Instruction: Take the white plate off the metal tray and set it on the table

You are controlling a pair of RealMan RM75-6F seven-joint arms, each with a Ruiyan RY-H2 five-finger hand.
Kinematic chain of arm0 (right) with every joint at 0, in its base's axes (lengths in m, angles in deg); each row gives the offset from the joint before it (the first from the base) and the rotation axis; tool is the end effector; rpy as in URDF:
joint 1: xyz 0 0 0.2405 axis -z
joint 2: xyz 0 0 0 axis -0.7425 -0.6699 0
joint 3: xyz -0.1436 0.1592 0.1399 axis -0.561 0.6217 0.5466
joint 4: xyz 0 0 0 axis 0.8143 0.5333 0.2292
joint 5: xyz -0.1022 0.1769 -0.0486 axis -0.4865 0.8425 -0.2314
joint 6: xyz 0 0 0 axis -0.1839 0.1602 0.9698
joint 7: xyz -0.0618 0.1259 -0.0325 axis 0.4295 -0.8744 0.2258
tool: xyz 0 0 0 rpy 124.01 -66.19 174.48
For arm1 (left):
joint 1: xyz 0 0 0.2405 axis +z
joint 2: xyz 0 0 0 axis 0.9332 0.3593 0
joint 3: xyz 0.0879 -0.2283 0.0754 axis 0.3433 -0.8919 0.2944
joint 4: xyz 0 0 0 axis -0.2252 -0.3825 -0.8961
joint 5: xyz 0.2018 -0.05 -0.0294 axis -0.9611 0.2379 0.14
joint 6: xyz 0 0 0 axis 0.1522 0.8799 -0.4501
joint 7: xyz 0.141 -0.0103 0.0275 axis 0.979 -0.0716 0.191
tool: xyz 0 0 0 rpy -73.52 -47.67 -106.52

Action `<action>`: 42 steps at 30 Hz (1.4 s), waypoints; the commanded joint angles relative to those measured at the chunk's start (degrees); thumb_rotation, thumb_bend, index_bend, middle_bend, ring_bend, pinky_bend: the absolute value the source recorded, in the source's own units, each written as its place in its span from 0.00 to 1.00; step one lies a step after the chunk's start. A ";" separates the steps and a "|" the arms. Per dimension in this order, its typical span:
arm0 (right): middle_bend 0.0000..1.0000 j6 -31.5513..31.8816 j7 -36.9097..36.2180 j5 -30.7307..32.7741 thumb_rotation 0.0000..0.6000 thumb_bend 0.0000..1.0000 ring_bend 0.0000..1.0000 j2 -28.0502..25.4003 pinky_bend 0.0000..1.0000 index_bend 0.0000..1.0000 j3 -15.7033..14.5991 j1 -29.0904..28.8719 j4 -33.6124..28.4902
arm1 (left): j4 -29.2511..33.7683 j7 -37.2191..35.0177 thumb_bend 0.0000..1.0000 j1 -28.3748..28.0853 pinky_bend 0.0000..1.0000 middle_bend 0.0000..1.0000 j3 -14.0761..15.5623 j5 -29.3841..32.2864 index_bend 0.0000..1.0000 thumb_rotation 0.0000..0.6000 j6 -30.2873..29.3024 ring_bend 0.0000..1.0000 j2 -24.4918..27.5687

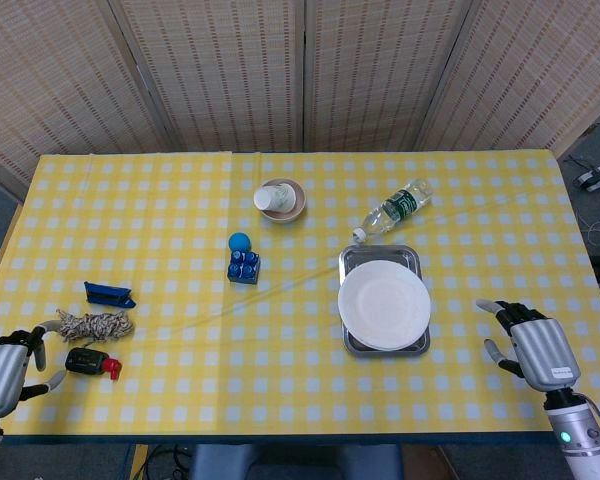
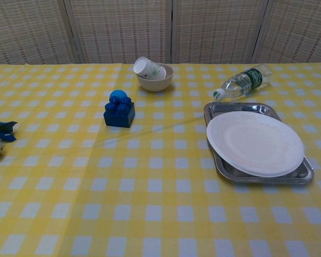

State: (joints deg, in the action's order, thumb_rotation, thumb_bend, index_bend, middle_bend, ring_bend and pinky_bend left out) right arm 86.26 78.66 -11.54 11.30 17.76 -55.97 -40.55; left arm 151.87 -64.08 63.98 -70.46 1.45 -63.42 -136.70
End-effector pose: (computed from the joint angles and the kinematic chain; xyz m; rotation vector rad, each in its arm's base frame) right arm -0.2969 -0.1934 0.1276 1.5650 -0.8166 0.9222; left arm -0.3141 0.1741 0.1552 -1.4468 -0.8575 -0.8221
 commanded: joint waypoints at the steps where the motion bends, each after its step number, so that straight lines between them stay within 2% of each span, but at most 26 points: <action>1: 0.65 -1.54 4.19 -0.53 1.00 0.19 0.72 1.40 0.89 0.32 1.32 -2.19 -0.08 | 0.26 -0.71 0.16 0.30 0.50 0.66 0.04 -0.28 0.34 1.00 -0.59 0.42 0.51; 4: 0.83 -3.52 11.16 -0.78 1.00 0.13 0.93 2.59 1.00 0.35 2.32 -4.33 -1.13 | 0.49 -2.17 0.16 0.62 0.50 0.66 0.10 -1.23 0.34 1.00 -1.65 0.42 1.17; 6: 0.93 -4.78 15.14 -0.51 1.00 0.09 0.99 3.46 1.00 0.38 2.66 -5.29 -1.61 | 0.55 -2.97 0.16 0.80 0.50 0.66 0.09 -1.48 0.34 1.00 -2.08 0.42 1.54; 8: 0.99 -6.08 19.37 -0.14 1.00 0.07 1.00 4.85 1.00 0.41 2.89 -6.25 -1.61 | 0.50 -4.05 0.16 0.98 0.50 0.66 0.06 -1.51 0.34 1.00 -2.36 0.42 1.96; 14: 1.00 -9.39 25.64 1.22 1.00 0.06 1.00 9.59 1.00 0.44 2.77 -8.43 0.67 | 0.32 -6.87 0.16 1.49 0.50 0.66 -0.31 -1.15 0.34 1.00 -3.17 0.42 3.07; 25: 1.00 -10.86 25.56 1.06 1.00 0.06 1.00 17.58 1.00 0.44 1.17 -10.24 10.51 | 0.20 -9.17 0.16 2.01 0.50 0.66 -0.45 -1.08 0.34 1.00 -3.65 0.42 4.04; 42: 1.00 -10.84 24.07 0.81 1.00 0.06 1.00 20.93 1.00 0.44 -0.73 -10.86 15.66 | 0.23 -8.85 0.16 1.86 0.50 0.66 -0.60 -0.60 0.34 1.00 -2.71 0.42 3.95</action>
State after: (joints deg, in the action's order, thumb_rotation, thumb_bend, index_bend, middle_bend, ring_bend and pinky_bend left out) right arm 75.45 102.72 -10.76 32.20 17.06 -66.81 -24.93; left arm 152.09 -72.92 65.83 -71.05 0.84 -66.13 -132.75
